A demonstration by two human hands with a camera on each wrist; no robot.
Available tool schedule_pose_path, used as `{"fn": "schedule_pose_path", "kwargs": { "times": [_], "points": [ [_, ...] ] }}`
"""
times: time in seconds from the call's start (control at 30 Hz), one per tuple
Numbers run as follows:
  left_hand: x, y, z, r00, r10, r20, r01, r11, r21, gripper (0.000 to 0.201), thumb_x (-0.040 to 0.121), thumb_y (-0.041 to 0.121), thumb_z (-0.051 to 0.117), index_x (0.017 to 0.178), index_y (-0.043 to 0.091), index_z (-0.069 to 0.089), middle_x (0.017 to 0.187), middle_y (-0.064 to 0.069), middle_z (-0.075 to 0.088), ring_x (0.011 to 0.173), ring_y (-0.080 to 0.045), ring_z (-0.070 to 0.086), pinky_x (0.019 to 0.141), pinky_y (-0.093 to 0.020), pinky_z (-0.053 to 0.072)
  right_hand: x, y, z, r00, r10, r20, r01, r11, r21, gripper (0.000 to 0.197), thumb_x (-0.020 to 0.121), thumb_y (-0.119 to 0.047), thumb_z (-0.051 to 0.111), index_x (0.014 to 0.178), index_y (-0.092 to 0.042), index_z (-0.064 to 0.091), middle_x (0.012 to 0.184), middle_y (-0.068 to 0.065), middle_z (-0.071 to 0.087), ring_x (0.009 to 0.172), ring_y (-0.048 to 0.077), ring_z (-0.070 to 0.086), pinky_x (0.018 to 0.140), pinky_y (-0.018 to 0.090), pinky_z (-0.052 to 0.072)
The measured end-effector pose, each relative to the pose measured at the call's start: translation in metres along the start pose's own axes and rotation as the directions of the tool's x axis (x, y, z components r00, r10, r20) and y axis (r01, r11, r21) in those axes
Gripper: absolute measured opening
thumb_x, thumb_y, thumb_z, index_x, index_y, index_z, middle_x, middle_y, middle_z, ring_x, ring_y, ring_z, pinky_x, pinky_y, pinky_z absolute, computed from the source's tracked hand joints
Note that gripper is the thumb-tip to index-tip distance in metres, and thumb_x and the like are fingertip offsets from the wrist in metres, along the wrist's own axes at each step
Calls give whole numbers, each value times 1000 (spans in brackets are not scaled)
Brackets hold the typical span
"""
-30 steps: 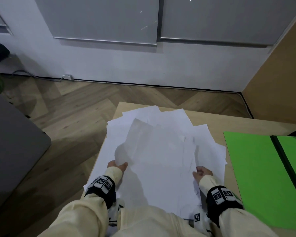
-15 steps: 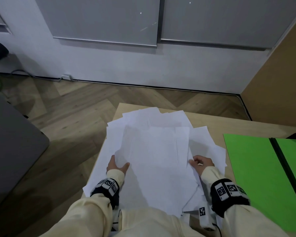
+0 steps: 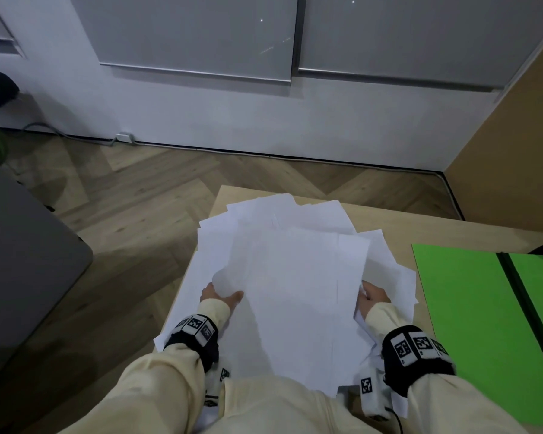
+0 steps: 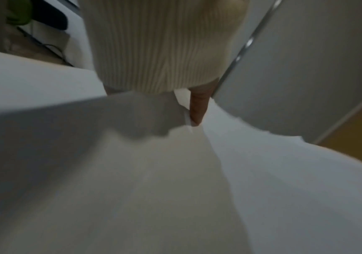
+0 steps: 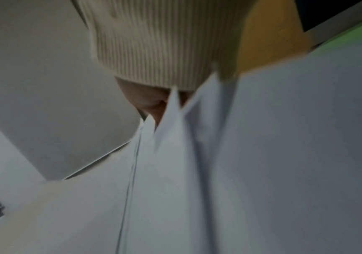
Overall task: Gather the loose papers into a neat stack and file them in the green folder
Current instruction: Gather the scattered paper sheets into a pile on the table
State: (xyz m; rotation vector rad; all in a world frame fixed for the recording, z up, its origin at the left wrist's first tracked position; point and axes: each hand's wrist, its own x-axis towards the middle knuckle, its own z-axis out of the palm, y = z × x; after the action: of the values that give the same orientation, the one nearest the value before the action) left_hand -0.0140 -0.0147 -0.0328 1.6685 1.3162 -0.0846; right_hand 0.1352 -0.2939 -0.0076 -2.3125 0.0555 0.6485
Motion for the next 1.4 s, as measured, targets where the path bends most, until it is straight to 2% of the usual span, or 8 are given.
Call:
{"fn": "schedule_pose_path", "kwargs": {
  "times": [0.13,0.37,0.5,0.6,0.97,1.13,1.27,1.4],
  "points": [
    [2,-1,-3,999,-29,21,32,980,-199,55,71,25,78,117,-1,62,97,-12,69,84,-29,65,80,-33,52,3,7,-11,989,53,-141,-35,991,129,26,92,-15,48,109,-5,65,112,20,67,107,35,60,89,31,42],
    [-11,0,3,989,-84,120,91,995,-50,60,68,33,82,114,1,59,92,-13,65,80,-28,61,74,-29,45,-5,8,-2,968,52,-246,15,965,263,22,93,-9,45,99,-12,65,91,20,64,83,24,53,75,24,34],
    [-15,0,0,981,-123,149,92,976,199,70,65,43,80,116,4,53,99,-11,63,88,-28,61,76,-31,48,-11,-2,-6,952,127,-280,-32,947,321,38,96,-11,45,133,-8,51,121,21,61,107,35,58,87,29,41],
    [-15,-1,-2,981,-139,136,97,956,278,74,69,42,77,125,6,45,108,-12,60,103,-31,59,83,-32,45,-9,-2,-4,962,105,-253,-22,951,309,39,96,-13,45,134,-8,50,130,22,57,119,35,53,99,33,40],
    [-15,-2,-3,987,-110,114,88,980,179,51,75,31,75,111,6,49,98,-11,57,85,-28,55,76,-32,44,-6,5,-14,801,325,-502,-78,890,450,40,98,-14,38,135,-4,47,131,27,55,122,39,52,101,39,41],
    [-11,-5,-1,989,-60,136,50,995,82,49,82,25,69,122,0,54,108,-17,65,96,-33,62,84,-33,47,-6,23,-2,866,435,-247,-316,859,403,42,93,-4,45,135,3,43,138,23,49,126,36,48,94,33,40],
    [-11,-3,0,994,-73,82,74,997,-6,45,84,21,67,120,-4,58,115,-22,66,105,-37,63,92,-35,48,-13,47,14,839,495,226,-542,799,262,26,82,1,62,104,4,49,81,24,64,72,34,64,52,33,56],
    [-6,-3,3,995,-91,38,93,994,-55,41,84,23,66,115,-2,59,114,-19,66,106,-37,63,99,-39,48,-16,62,13,799,522,299,-566,821,80,42,67,-21,82,91,2,56,76,19,75,76,31,69,68,35,55]
  ]
}}
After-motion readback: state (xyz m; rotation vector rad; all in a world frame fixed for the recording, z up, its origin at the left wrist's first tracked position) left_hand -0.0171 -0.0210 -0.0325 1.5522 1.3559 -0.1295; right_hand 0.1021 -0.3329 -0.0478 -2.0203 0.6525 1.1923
